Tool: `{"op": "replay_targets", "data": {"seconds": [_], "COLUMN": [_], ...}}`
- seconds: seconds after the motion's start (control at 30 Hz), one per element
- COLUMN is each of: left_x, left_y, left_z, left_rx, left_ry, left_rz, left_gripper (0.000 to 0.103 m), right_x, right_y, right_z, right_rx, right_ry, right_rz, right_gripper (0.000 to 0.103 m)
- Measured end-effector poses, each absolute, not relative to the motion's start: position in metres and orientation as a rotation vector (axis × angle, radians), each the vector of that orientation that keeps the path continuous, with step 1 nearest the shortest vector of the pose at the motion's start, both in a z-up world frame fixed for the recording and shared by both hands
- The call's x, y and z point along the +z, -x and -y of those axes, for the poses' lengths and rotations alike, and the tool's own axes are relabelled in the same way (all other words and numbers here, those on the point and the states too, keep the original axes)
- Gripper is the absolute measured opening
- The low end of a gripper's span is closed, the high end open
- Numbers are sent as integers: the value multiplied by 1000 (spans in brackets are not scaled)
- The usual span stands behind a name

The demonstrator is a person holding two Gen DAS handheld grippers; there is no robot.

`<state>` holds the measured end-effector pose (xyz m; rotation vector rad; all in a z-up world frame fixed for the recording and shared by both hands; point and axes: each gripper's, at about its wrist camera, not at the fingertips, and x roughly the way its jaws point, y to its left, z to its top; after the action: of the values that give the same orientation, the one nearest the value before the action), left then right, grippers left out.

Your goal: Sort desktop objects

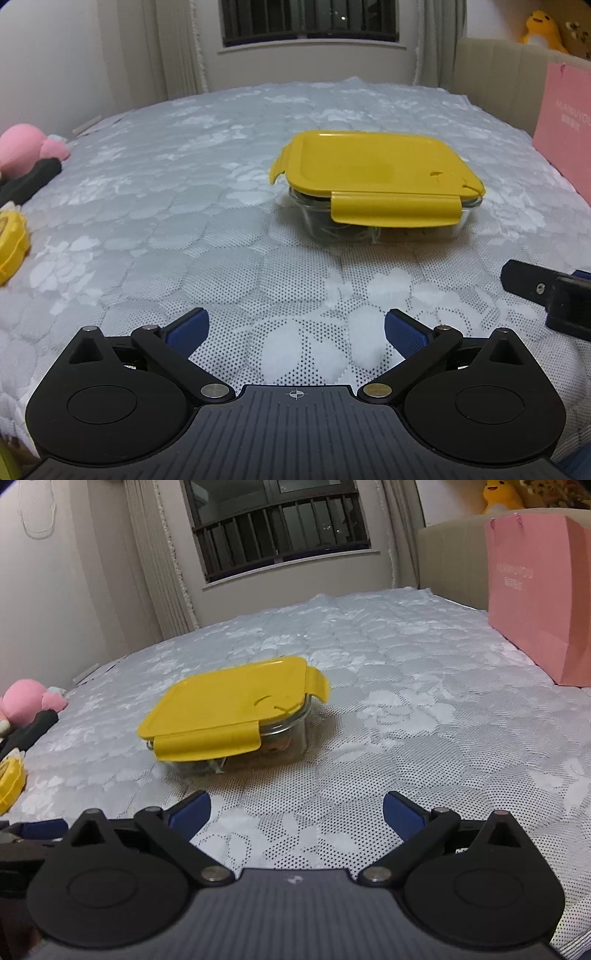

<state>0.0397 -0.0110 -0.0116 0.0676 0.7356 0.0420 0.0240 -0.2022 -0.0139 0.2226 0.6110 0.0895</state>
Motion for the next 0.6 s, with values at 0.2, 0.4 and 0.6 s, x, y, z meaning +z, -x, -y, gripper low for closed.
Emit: {"op": "replay_targets", "data": {"seconds": [0.2,0.4,0.6], "left_x": [-13,-18,-22], "left_y": [-46,-52,-56], "left_z": [7,4,3], "left_rx": [43,30,27], "left_ry": [-52,-32,-29], "left_rz": [-739,-759,-771], "left_gripper": [103,103,103], "right_x": [-19,-22,-27], "right_y": [-27,-29,-32], "right_z": [199,201,202], "right_rx": [88,75,71], "right_ry": [-206,-211,-207], "right_rz": [-631,-643,-655], "right_gripper": [101,101,101]}}
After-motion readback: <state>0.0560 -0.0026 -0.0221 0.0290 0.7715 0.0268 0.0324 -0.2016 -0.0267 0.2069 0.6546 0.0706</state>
